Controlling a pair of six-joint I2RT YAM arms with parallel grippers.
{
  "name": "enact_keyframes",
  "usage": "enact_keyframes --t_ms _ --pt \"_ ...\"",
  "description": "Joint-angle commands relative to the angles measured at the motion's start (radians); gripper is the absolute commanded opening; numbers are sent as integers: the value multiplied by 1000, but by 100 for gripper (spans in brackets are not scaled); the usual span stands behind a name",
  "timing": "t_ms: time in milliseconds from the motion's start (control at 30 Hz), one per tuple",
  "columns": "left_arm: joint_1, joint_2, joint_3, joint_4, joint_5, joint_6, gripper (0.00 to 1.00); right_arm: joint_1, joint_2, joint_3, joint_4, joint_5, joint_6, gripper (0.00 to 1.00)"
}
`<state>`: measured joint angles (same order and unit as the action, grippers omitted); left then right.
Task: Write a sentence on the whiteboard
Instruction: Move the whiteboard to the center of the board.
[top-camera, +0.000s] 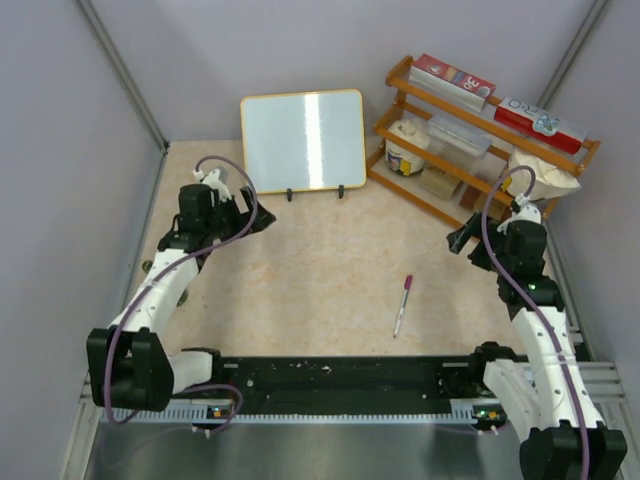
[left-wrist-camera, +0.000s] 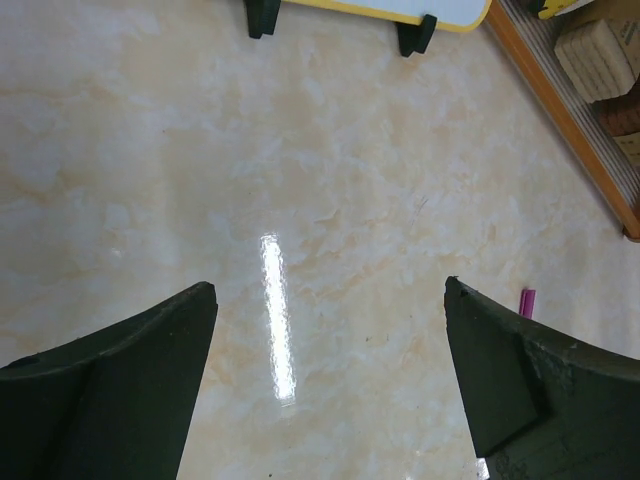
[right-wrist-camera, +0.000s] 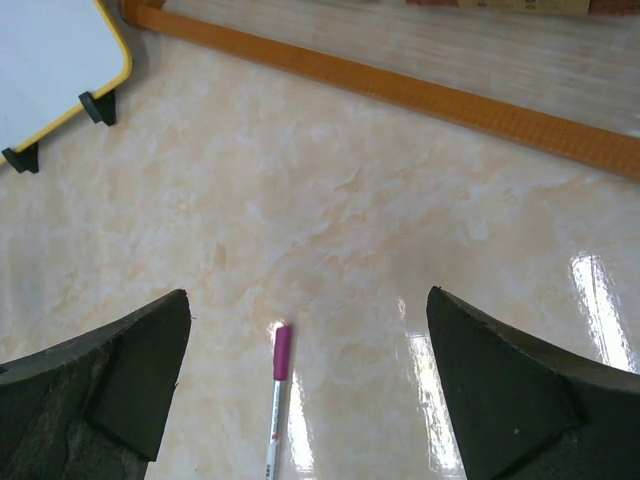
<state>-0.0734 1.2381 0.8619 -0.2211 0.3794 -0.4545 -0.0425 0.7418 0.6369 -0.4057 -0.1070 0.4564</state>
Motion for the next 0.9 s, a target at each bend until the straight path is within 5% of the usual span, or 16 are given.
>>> enact_keyframes --t_ms 0,200,567,867 --pt "3 -95 -1 41 -59 39 98 -5 27 64 -10 -2 -30 99" --pt "-29 1 51 46 -123 77 97 -5 132 107 2 16 -51 99" --pt "-262 457 379 -41 -362 125 91 -5 304 138 85 -13 -62 99" --pt "-273 773 630 -109 -476 92 84 -5 356 106 139 -46 -24 99"
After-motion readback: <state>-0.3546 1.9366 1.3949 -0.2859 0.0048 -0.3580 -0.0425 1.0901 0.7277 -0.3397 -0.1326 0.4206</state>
